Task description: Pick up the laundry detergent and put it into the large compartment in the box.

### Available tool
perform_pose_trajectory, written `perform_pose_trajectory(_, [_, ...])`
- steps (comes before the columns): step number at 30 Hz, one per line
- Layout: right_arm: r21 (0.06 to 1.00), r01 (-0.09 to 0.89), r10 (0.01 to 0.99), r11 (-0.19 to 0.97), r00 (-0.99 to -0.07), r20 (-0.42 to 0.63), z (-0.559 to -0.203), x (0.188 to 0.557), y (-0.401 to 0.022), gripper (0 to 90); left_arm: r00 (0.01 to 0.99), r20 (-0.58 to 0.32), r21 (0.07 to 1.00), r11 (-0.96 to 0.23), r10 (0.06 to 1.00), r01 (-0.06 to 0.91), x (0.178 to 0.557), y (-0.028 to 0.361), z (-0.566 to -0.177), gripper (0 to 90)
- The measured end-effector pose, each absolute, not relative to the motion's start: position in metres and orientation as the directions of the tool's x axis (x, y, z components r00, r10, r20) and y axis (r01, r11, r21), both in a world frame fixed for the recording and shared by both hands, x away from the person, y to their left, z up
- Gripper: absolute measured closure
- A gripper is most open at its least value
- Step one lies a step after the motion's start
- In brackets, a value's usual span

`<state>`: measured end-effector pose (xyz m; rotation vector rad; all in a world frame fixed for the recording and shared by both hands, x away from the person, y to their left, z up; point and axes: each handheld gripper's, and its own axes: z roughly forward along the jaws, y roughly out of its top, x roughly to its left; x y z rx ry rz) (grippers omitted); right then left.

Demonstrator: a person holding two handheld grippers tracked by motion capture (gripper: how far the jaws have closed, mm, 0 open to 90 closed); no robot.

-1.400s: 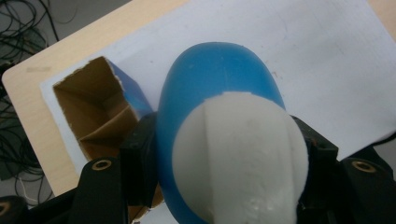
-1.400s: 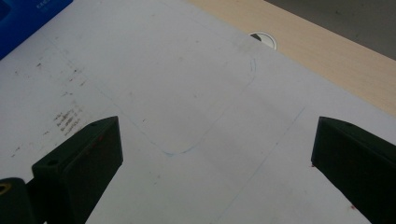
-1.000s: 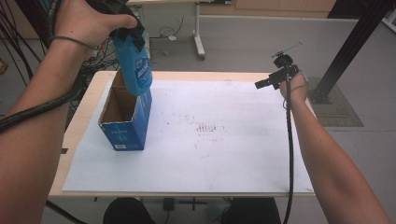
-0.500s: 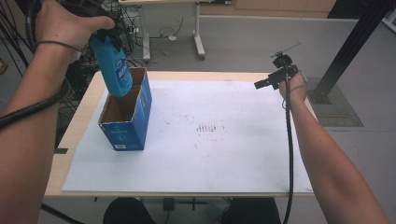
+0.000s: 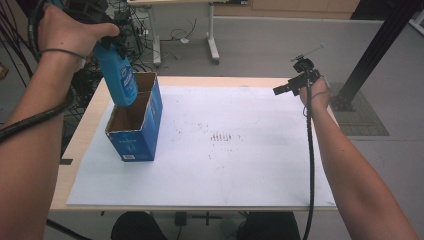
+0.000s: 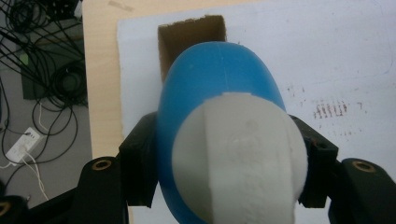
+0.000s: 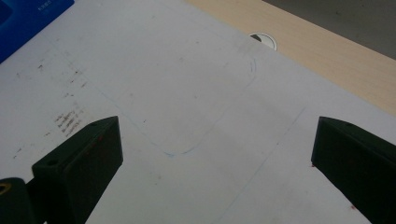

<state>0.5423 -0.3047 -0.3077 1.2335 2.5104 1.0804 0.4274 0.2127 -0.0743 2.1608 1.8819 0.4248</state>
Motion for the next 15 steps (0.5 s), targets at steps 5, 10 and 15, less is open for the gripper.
perform_pose_trajectory(5, [0.66, 0.635, 0.737, 0.402, -0.652, 0.177, -0.307, 0.542, -0.306, 1.9, 0.122, 0.045, 0.36, -0.13, 0.992, 0.924, 0.428, 0.216, -0.083, 37.7])
perform_pose_trajectory(10, [0.66, 0.633, 0.737, 0.406, -0.654, 0.174, -0.307, 0.542, -0.305, 1.9, 0.118, 0.042, 0.35, -0.125, 0.992, 0.928, 0.428, 0.22, -0.091, 37.6])
perform_pose_trajectory(15, [0.656, 0.634, 0.735, 0.41, -0.655, 0.174, -0.308, 0.542, -0.303, 1.9, 0.112, 0.042, 0.346, -0.119, 0.993, 0.93, 0.428, 0.223, -0.099, 37.7])
